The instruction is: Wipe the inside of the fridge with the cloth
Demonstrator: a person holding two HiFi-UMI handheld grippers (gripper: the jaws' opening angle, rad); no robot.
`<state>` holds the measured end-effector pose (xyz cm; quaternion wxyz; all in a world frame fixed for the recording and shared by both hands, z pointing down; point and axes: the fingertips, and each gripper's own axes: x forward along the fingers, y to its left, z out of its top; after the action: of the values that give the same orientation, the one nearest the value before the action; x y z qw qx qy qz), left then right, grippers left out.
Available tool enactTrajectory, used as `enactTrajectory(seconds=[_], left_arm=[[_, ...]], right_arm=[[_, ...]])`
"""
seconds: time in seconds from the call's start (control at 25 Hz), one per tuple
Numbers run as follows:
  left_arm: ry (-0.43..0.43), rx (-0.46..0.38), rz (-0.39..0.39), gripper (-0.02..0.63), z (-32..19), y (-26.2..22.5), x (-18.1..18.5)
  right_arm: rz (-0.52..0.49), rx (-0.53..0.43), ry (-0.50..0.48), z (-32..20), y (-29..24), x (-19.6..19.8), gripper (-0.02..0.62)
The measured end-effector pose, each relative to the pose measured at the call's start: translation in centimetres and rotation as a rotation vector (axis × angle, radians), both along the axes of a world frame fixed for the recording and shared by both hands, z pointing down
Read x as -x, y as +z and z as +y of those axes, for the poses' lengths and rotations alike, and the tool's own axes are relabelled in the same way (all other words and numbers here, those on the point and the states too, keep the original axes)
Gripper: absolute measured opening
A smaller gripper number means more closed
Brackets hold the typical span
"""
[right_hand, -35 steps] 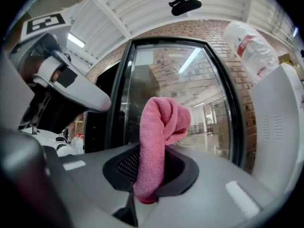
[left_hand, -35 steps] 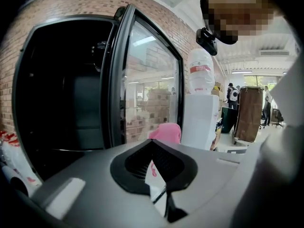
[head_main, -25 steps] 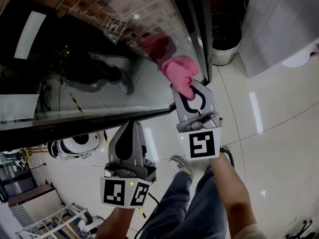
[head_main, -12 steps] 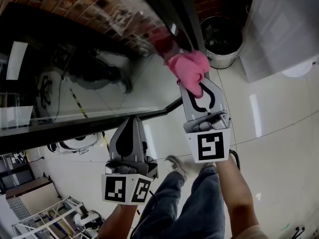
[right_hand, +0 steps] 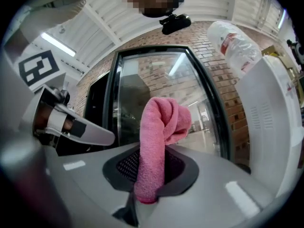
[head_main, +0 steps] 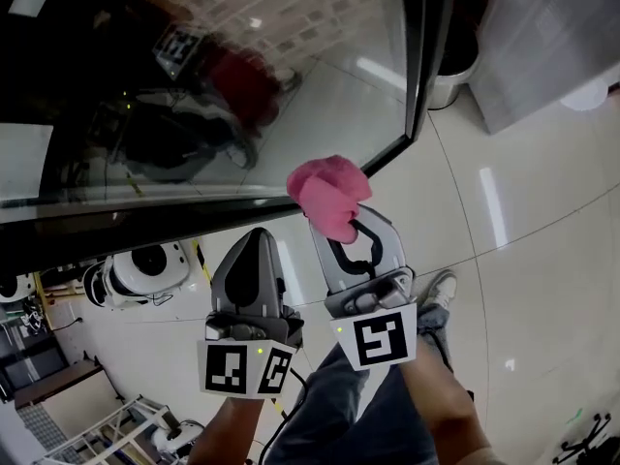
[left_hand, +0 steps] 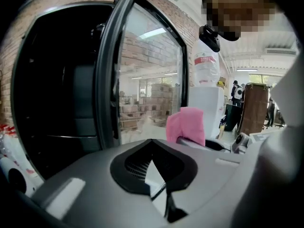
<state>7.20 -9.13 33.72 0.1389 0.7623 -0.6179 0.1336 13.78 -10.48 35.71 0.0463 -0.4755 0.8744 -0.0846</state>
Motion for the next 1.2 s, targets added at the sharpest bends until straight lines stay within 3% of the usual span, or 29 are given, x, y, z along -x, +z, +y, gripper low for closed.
enactTrajectory(seconds=[0.24, 0.48, 0.84, 1.2], left_arm=[[0.04, -0.006, 0.007, 0.012, 1.8, 1.1, 4.3], [0.039, 0.007, 0.013, 0.012, 2.1, 2.5, 5.3], [0.053, 0.023, 0.033, 0.012, 0.7, 3.2, 1.5], [-0.011, 0.04, -0.006, 0.012, -1.2, 3.7, -3.2]], right_arm=[[0.071, 0.017, -0.062, 2.8, 3.1, 7.4, 0.061], [0.124, 0.023, -0.097, 3.2, 5.5, 9.4, 0.061], [0.184, 0.02, -0.067, 0.3, 7.4, 4.2, 0.061], [0.211, -0.016, -0.063, -6.7, 8.6, -3.6, 0.061]])
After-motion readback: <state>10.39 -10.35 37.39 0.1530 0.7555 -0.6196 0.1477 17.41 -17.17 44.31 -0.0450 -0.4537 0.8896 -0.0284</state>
